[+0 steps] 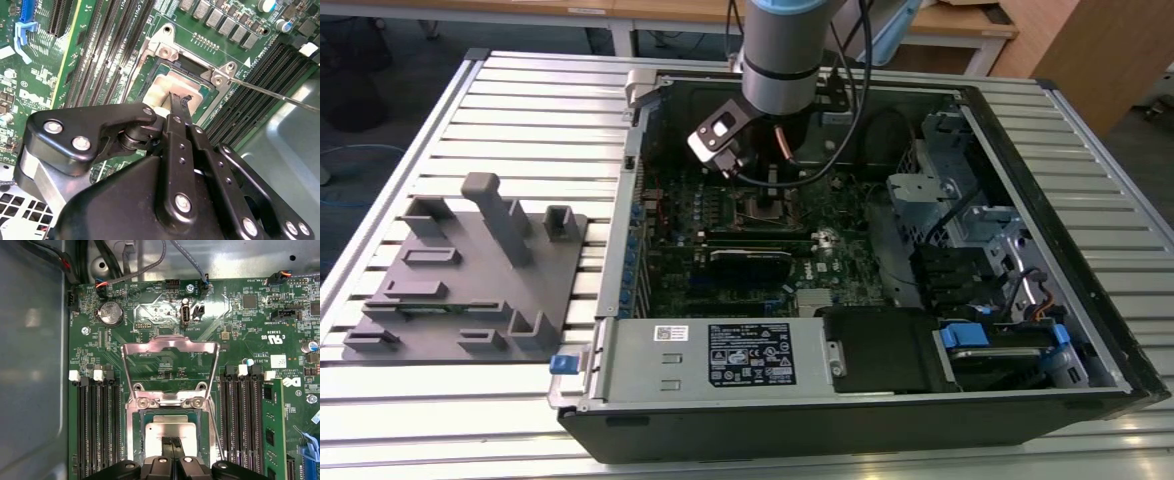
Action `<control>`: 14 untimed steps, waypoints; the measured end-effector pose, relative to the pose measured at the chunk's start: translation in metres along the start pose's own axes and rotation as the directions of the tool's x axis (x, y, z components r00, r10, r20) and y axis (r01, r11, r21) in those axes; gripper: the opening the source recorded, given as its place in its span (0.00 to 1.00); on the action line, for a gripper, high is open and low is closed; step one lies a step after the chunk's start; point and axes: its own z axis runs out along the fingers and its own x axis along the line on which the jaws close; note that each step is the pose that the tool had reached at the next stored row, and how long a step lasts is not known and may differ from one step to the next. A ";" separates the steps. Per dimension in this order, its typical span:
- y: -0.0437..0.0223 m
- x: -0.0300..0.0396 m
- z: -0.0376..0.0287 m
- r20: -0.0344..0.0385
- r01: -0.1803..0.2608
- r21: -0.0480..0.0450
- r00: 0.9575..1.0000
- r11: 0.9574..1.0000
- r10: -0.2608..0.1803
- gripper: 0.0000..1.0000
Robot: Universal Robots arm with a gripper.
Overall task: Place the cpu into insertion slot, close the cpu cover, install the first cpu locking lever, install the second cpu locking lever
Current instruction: 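Place the cpu into insertion slot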
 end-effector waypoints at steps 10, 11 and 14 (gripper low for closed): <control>0.0000 -0.0004 0.0024 0.000 0.000 0.000 1.000 1.000 0.000 0.10; -0.0001 -0.0005 0.0026 0.000 0.000 0.000 1.000 1.000 0.000 0.10; -0.0001 -0.0005 0.0026 0.000 0.000 0.000 1.000 1.000 0.000 0.10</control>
